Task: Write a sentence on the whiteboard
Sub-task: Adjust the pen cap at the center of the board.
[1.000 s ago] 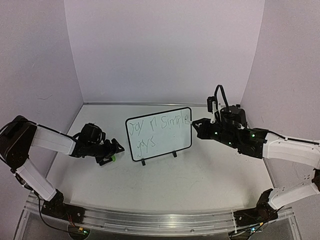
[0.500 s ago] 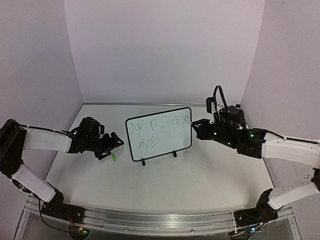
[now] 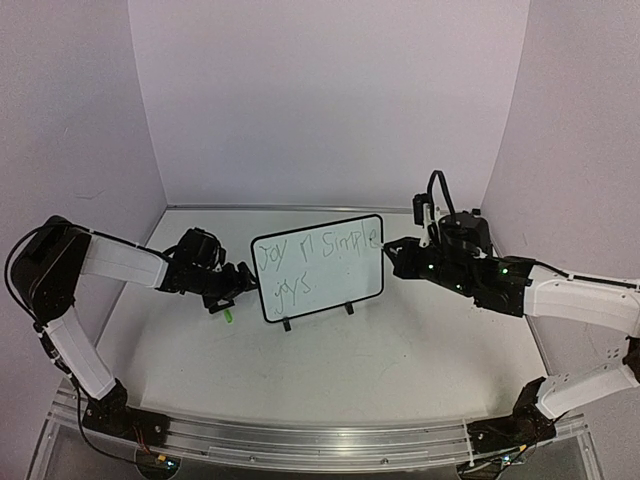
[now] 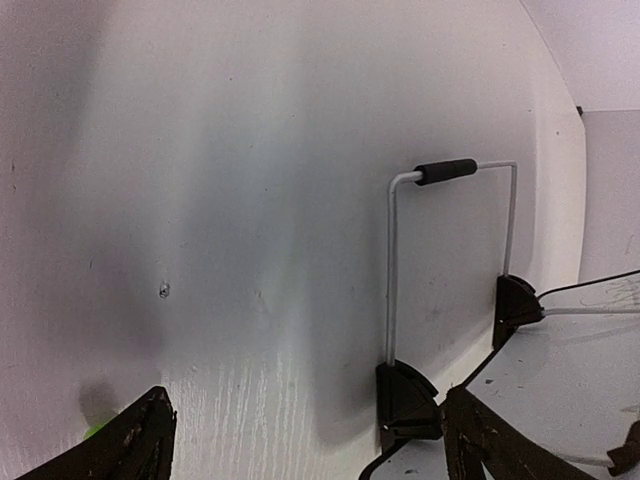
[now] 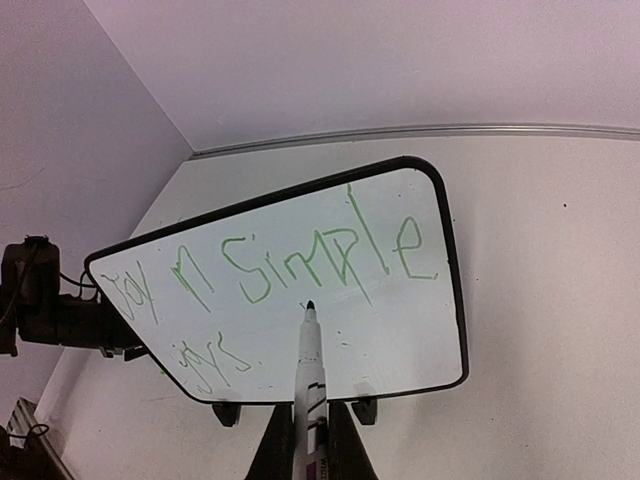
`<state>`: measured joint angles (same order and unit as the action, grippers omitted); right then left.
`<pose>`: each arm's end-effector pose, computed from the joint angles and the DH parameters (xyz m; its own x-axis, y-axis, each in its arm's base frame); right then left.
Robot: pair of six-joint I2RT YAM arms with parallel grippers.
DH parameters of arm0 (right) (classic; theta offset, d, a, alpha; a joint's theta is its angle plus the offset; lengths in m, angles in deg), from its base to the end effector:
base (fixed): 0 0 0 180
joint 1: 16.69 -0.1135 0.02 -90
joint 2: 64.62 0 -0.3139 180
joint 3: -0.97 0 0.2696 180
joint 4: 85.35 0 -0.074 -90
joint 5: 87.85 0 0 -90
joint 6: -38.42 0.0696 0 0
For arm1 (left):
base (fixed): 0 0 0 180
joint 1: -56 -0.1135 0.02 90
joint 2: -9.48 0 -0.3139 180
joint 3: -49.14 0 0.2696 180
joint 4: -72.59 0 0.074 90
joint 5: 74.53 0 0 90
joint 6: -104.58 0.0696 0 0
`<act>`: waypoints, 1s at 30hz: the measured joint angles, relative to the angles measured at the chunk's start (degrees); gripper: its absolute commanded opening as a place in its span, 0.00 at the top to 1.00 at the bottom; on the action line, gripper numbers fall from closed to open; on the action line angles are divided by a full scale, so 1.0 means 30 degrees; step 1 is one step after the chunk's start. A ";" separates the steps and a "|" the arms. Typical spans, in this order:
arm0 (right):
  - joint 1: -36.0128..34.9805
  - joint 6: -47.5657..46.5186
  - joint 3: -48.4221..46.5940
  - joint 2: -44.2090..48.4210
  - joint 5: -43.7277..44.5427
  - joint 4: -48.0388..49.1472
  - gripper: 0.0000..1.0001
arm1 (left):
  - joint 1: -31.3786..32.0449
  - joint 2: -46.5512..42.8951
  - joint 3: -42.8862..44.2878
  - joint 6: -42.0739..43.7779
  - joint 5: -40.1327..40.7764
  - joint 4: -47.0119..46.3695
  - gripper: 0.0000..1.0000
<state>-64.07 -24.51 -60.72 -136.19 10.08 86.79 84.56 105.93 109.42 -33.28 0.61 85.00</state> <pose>0.2254 0.2308 0.3215 -0.4749 0.1496 -0.8672 -0.4759 0.7853 0.3960 0.3133 -0.1908 0.1604 -0.8950 -0.3288 -0.3013 -0.0784 0.7810 -0.6196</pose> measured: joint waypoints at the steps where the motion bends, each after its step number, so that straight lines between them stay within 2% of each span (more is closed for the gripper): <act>1: 0.0000 0.0000 0.0000 0.0023 0.0005 0.0000 1.00 | 0.0000 0.0223 0.0225 0.0061 -0.0027 0.0249 0.09; 16: 0.0000 0.0015 0.0000 0.0187 0.0056 0.0007 1.00 | 0.0000 0.0256 0.0654 0.1042 0.0031 0.2946 0.08; 30: 0.0000 0.0298 0.0116 0.0237 0.0055 0.0047 1.00 | 0.0000 -0.1733 -0.0533 0.1852 0.1166 0.6117 0.08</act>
<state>-64.07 -23.62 -60.37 -135.48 10.24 86.93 84.56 100.73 107.82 -27.73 4.11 103.35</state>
